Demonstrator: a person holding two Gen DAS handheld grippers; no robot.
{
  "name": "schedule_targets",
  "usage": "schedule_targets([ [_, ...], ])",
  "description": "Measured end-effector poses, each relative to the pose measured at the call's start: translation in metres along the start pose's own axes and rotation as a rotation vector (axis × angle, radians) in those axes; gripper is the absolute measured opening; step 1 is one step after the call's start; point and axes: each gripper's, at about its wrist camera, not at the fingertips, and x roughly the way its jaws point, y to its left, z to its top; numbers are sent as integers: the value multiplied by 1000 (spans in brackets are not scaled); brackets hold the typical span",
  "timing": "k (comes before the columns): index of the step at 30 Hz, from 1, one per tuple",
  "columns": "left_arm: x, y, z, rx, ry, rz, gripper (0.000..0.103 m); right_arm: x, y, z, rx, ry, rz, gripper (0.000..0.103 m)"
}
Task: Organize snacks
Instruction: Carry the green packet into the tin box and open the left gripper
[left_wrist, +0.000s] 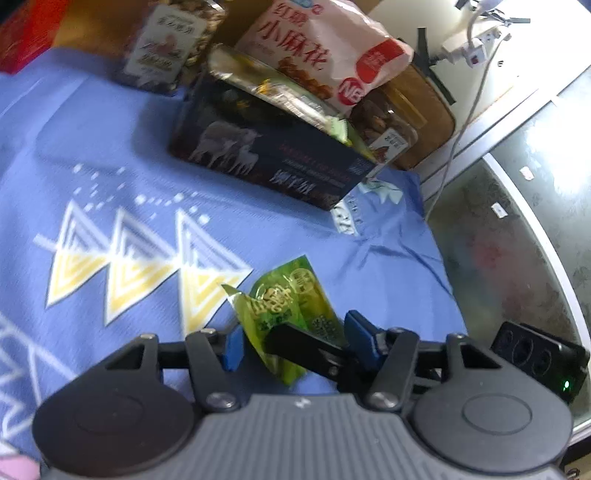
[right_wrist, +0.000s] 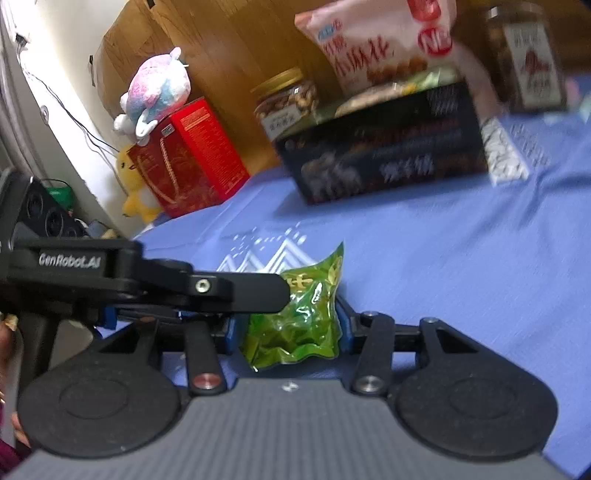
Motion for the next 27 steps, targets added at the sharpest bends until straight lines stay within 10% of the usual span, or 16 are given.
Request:
schedule_targets([
  [9,-2,-46,85,157,-126,4,54,-3,-4,78,-132,-177,-23,51],
  [19,77,-49,169,226,-149,190,58,50,-54,132,-177,-294,-158,52],
  [27,81,-53,160,258,-274,356,79,41,-71,121,-189,-363,-230,83],
])
